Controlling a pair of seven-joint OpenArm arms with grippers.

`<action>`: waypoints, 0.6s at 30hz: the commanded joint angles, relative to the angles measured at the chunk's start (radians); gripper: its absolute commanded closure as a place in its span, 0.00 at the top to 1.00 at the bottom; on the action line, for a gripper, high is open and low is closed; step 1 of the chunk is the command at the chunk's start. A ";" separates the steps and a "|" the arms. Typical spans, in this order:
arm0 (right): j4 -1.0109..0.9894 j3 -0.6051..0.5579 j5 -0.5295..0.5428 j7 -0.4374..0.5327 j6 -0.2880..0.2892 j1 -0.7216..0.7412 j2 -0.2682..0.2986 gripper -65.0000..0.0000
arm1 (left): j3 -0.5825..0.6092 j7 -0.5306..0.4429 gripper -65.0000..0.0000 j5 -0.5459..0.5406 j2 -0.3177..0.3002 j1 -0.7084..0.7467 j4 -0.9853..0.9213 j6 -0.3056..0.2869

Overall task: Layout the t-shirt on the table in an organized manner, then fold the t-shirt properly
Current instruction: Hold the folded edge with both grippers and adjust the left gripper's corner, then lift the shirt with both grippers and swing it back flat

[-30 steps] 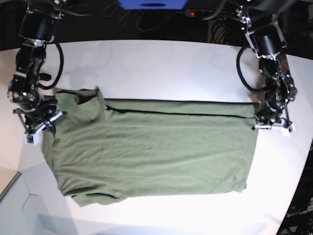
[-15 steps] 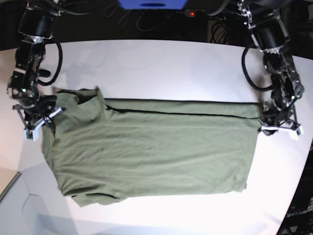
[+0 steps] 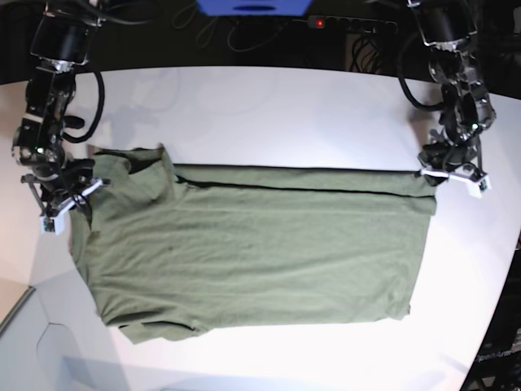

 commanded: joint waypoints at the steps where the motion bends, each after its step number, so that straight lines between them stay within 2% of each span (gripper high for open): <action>1: 0.019 0.005 0.009 0.019 0.002 0.019 0.016 0.25 | 0.003 -0.019 0.36 -0.003 -0.012 -0.010 0.015 -0.006; 13: 0.019 0.005 0.007 0.019 0.002 0.013 0.018 0.25 | 0.019 -0.020 0.36 0.000 -0.012 -0.036 0.014 -0.006; 18: 0.018 0.054 0.006 0.019 0.002 0.016 0.033 0.25 | 0.019 -0.020 0.36 0.000 -0.012 -0.047 -0.023 -0.006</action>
